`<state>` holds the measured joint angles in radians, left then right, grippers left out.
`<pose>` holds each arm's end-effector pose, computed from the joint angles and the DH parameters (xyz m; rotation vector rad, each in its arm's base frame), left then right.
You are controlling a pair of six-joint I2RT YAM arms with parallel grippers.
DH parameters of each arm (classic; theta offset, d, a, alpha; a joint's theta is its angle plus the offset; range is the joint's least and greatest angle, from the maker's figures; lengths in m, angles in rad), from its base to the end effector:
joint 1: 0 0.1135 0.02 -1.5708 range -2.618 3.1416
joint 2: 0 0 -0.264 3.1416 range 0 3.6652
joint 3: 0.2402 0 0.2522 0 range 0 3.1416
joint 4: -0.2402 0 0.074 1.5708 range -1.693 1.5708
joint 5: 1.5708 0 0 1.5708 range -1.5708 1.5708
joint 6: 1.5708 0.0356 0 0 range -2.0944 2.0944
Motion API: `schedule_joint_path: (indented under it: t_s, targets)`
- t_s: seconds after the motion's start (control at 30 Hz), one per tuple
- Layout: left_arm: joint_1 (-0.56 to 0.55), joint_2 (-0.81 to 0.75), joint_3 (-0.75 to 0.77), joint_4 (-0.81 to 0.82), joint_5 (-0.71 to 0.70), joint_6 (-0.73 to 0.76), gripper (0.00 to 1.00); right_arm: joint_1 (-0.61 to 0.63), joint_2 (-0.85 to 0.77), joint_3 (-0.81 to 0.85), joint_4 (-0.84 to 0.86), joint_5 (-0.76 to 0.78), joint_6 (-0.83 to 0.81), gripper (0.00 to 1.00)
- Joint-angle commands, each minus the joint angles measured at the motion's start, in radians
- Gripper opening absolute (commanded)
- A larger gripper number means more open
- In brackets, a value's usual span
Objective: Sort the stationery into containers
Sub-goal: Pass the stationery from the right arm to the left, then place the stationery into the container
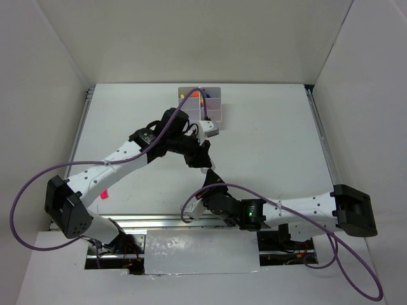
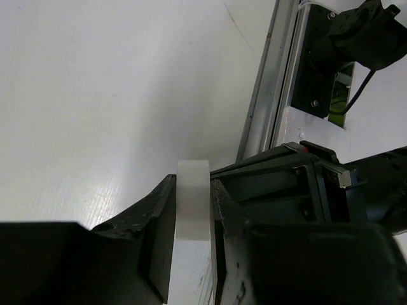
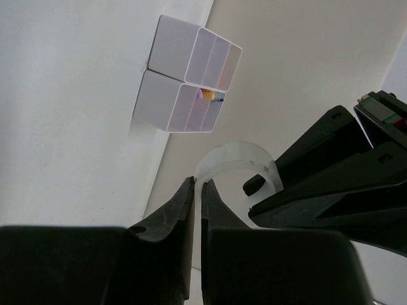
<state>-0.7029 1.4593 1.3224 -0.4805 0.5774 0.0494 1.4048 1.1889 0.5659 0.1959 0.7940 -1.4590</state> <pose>0.2363 -0.2257 0.3418 1.1332 1.9414 -0.9933 0.0656 0.2381 0.2233 -1.7951 0.7642 -0.8223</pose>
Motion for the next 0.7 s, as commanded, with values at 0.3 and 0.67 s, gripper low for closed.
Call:
schedule_joint_path:
  t_s: [0.3, 0.67]
  targets:
    - [0.057, 0.001, 0.014, -0.041, -0.021, 0.035, 0.00, 0.008, -0.043, 0.032, 0.125, 0.062, 0.009, 0.84]
    - [0.302, 0.136, 0.194, 0.015, -0.033, 0.122, 0.00, -0.006, -0.153, -0.023, 0.134, 0.090, 0.051, 0.79]
